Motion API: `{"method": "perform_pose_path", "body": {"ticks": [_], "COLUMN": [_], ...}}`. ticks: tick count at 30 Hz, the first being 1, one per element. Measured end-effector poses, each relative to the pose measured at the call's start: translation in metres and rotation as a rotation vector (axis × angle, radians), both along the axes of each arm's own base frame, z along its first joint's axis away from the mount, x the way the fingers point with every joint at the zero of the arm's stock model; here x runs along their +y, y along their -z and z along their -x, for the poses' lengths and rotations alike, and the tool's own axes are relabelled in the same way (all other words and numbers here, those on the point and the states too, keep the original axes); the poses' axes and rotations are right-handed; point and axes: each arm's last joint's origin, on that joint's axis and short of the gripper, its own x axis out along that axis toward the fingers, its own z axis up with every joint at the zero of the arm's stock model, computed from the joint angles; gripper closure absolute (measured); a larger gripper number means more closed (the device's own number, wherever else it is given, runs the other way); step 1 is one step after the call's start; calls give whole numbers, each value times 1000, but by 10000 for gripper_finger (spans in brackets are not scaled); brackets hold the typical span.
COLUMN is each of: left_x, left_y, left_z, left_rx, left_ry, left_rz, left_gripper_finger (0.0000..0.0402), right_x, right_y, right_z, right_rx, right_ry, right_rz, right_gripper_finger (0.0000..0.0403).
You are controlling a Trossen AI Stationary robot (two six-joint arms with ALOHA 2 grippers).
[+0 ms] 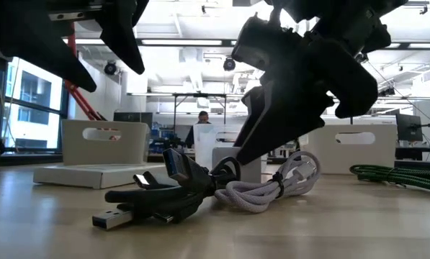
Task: Pick and place items into bin
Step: Put the white charger adapter into the white bin
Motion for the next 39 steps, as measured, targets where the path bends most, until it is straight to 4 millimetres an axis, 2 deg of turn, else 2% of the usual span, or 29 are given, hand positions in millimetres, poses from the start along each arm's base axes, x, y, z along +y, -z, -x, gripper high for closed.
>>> {"method": "perform_pose_path", "body": {"ticks": [5,9,18,30,39], "left_x": [0,0,0,0,0], "left_y": [0,0,0,0,0], "left_z": [0,0,0,0,0], "left_rx": [-1,0,-1,0,0], "left_ry": [-1,-1,-1,-2,-1], "left_rz": [-2,-2,-2,-3,-3], "left_gripper_finger": [130,130,130,131,131], "right_x": [0,0,0,0,1], "right_y": [0,0,1,1,1], "right_z": [0,0,1,1,1], "right_rx": [1,2,13,19,24], "right_ry": [-1,-1,1,-8,3], "right_rz": [0,0,1,-9,-29], "right_gripper_finger": [276,290,242,271,256]}}
